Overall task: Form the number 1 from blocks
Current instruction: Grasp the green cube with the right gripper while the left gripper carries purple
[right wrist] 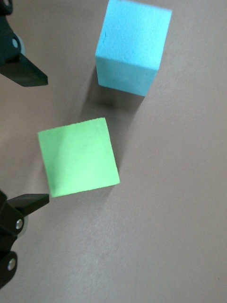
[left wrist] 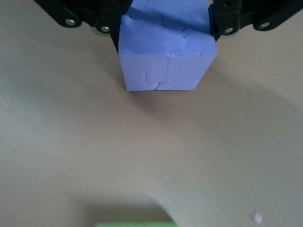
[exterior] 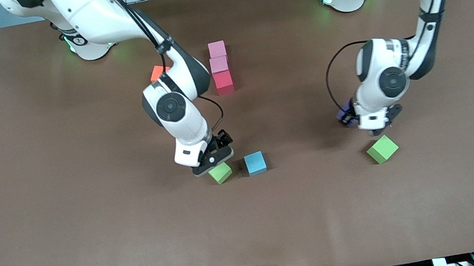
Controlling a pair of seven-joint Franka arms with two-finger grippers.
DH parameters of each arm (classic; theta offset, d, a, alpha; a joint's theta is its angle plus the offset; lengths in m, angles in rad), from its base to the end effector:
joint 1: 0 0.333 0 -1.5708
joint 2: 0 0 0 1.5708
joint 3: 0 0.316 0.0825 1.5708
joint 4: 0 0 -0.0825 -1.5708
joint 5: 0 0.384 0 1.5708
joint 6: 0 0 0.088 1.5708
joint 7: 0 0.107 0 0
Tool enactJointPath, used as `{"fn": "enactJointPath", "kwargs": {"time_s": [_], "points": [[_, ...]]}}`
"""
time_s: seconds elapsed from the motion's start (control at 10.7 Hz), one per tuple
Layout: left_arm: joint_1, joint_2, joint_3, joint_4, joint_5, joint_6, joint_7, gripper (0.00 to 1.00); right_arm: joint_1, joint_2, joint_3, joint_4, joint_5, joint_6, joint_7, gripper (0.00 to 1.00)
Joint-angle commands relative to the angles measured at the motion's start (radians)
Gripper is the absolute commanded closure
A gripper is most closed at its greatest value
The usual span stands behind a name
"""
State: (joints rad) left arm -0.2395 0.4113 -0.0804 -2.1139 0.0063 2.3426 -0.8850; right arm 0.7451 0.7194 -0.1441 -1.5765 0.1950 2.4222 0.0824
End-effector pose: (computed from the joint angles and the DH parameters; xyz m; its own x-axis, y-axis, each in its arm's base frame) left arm 0.5301 -0.1760 0.2035 0.8327 0.5367 -0.1361 0.5236 -0.8433 -0.1214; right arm 0.5792 0.4172 0.2325 0.9063 0.4026 0.1289 0.4127 -0.9087 -0.0630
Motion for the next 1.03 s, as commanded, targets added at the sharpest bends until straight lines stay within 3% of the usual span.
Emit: {"fn": "enactJointPath", "kwargs": {"time_s": [0.0, 0.28, 0.75, 0.84, 0.93], "points": [[-0.001, -0.012, -0.057, 0.040, 0.075, -0.064, -0.003, 1.00, -0.038, 0.057, 0.012, 0.053, 0.003, -0.002, -0.102, 0.00], [-0.020, -0.014, -0.133, 0.077, 0.087, -0.072, -0.005, 1.00, -0.047, 0.101, 0.011, 0.098, 0.001, 0.000, -0.122, 0.00], [-0.162, 0.003, -0.136, 0.135, 0.069, -0.071, -0.052, 1.00, -0.058, 0.138, 0.012, 0.147, 0.004, 0.001, -0.127, 0.00], [-0.191, 0.010, -0.134, 0.150, 0.049, -0.071, -0.055, 1.00, -0.061, 0.141, 0.012, 0.147, 0.014, 0.001, -0.121, 0.39], [-0.208, 0.011, -0.133, 0.158, 0.031, -0.071, -0.057, 1.00, -0.064, 0.140, 0.014, 0.145, 0.021, 0.003, -0.112, 0.89]]}}
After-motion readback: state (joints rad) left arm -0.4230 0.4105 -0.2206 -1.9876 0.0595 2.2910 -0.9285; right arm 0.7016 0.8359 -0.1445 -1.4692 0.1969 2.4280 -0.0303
